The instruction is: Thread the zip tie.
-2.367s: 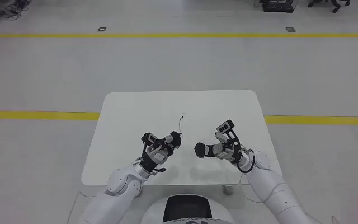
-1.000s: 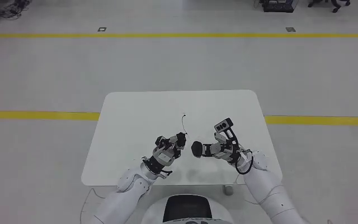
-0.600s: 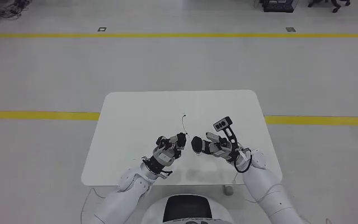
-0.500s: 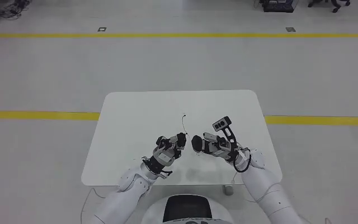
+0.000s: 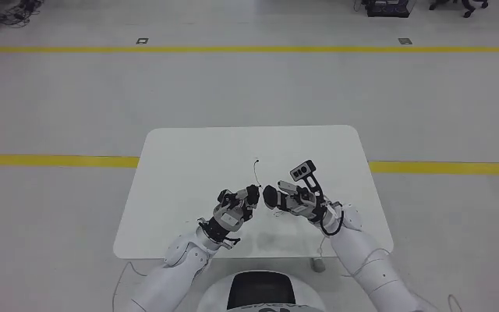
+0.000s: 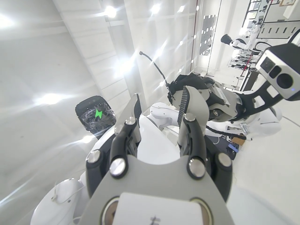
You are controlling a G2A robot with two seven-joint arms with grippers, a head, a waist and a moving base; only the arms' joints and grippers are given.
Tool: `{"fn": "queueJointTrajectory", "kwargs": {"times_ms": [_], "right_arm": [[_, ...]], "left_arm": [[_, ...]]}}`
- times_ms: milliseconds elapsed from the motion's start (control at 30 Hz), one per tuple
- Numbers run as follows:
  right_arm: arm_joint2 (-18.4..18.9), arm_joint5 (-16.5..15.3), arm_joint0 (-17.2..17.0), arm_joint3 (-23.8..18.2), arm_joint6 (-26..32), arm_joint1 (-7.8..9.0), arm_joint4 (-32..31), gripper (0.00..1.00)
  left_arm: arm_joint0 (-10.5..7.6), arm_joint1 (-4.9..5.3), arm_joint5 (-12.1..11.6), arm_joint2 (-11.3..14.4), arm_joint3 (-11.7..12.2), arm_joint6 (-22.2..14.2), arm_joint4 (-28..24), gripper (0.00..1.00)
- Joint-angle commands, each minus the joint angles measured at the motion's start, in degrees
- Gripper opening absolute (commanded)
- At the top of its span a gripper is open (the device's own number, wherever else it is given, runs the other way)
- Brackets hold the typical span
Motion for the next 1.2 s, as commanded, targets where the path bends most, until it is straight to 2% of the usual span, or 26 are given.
{"fn": "queueJointTrajectory", "kwargs": {"times_ms": [0, 300, 1167], "right_arm": [[-0.3, 0.0, 0.2, 0.2, 0.0, -0.03, 0.1, 0.35], [-1.1, 0.0, 0.7, 0.1, 0.0, -0.11, 0.2, 0.28], [-1.4, 0.0, 1.0, 0.1, 0.0, -0.49, -0.5, 0.19]], "left_arm": [[0.0, 0.0, 0.0, 0.0, 0.0, 0.0, 0.0, 0.0], [0.0, 0.0, 0.0, 0.0, 0.0, 0.0, 0.0, 0.0], [0.0, 0.0, 0.0, 0.0, 0.0, 0.0, 0.0, 0.0]]}}
